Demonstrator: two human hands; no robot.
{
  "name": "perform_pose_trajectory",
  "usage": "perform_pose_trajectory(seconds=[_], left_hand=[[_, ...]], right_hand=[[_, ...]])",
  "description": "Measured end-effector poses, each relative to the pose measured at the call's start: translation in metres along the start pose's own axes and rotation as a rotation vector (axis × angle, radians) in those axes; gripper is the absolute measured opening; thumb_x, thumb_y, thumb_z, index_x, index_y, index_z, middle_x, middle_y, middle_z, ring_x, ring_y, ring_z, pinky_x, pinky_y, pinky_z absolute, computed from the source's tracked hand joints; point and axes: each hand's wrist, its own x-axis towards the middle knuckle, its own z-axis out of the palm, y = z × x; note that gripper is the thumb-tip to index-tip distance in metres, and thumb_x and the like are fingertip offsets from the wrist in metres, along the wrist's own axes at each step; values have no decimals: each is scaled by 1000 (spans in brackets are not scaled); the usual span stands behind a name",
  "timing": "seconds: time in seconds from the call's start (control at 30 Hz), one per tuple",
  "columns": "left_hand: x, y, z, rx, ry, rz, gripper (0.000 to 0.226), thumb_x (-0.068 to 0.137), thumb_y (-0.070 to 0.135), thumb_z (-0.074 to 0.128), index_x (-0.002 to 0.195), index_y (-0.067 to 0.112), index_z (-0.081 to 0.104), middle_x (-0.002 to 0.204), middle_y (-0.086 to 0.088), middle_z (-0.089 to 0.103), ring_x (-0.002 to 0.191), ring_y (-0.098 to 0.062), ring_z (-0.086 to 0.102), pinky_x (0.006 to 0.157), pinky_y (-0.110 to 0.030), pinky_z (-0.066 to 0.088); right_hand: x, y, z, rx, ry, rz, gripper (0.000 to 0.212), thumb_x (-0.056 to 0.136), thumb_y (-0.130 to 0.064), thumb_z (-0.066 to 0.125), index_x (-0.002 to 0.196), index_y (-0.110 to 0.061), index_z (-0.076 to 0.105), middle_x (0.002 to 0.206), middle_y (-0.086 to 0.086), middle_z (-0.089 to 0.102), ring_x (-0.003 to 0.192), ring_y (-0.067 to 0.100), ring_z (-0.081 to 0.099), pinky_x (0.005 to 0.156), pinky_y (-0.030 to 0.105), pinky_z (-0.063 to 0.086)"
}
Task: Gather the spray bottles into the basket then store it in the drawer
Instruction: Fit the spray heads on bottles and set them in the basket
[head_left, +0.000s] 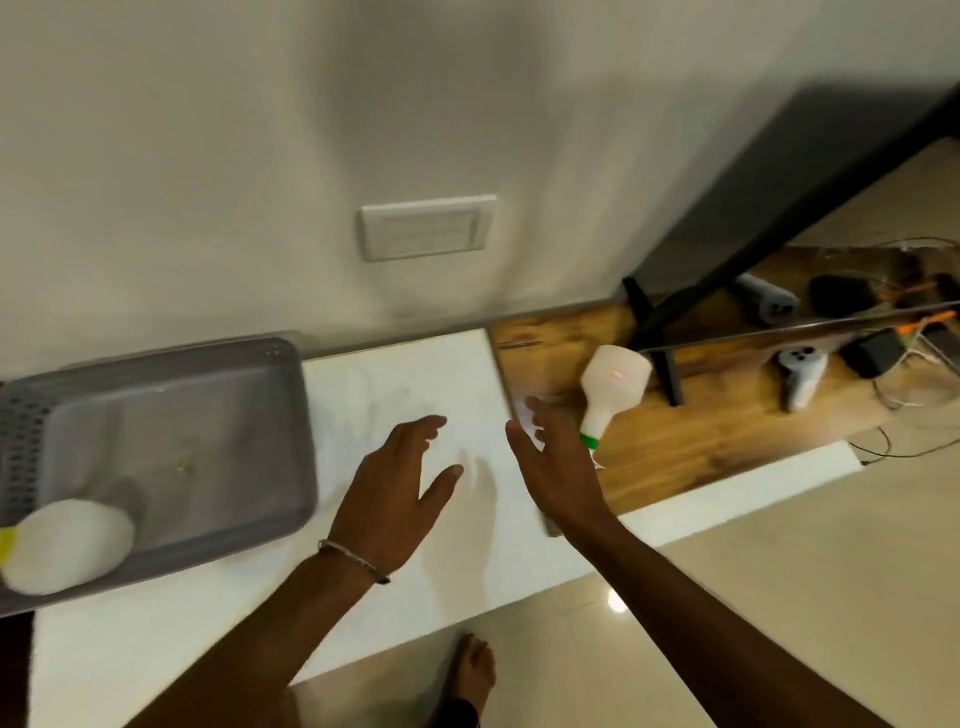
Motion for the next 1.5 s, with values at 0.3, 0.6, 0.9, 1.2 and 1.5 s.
perform_pose_trajectory(seconds=[0.3, 0.6, 0.9, 1.2, 1.5], left_hand=[[111, 87, 121, -12, -163, 59, 53, 90, 37, 61, 136, 23, 41, 136, 2, 54, 117, -19, 58, 90, -25, 47], [187, 101, 199, -364, -320, -364, 69, 79, 47, 44, 144, 36, 26, 134, -3, 55, 112, -24, 58, 95, -46, 50], [197, 98, 199, -735, -395, -655, 23, 85, 32, 41, 95, 36, 61, 102, 0, 69, 94, -19, 67, 67, -31, 57], [182, 91, 132, -565, -469, -467, 28, 93, 17, 53, 117, 29, 63, 112, 1, 68, 104, -14, 65, 86, -31, 52], [141, 73, 9, -473, -406, -237, 57, 86, -6, 55, 116, 42, 57, 122, 14, 62, 106, -10, 62, 88, -25, 53]], right_hand=[[64, 95, -101, -60, 129, 72, 53, 98, -35, 58, 147, -21, 42, 146, 12, 45, 128, 27, 51, 88, 23, 46], [123, 131, -116, -132, 179, 61, 85, 86, -37, 74, 154, -21, 25, 155, 15, 29, 135, 33, 43, 101, 44, 49], [139, 140, -100, -87, 182, 68, 103, 75, -35, 85, 154, -23, 21, 150, 11, 38, 134, 30, 42, 99, 43, 48], [112, 114, -109, 227, 94, 171, 85, 75, -39, 84, 145, -31, 36, 137, 1, 49, 122, 25, 55, 89, 50, 59], [85, 23, -75, 670, -244, 325, 70, 75, -54, 78, 135, -32, 51, 114, 9, 68, 77, 24, 78, 64, 32, 60]])
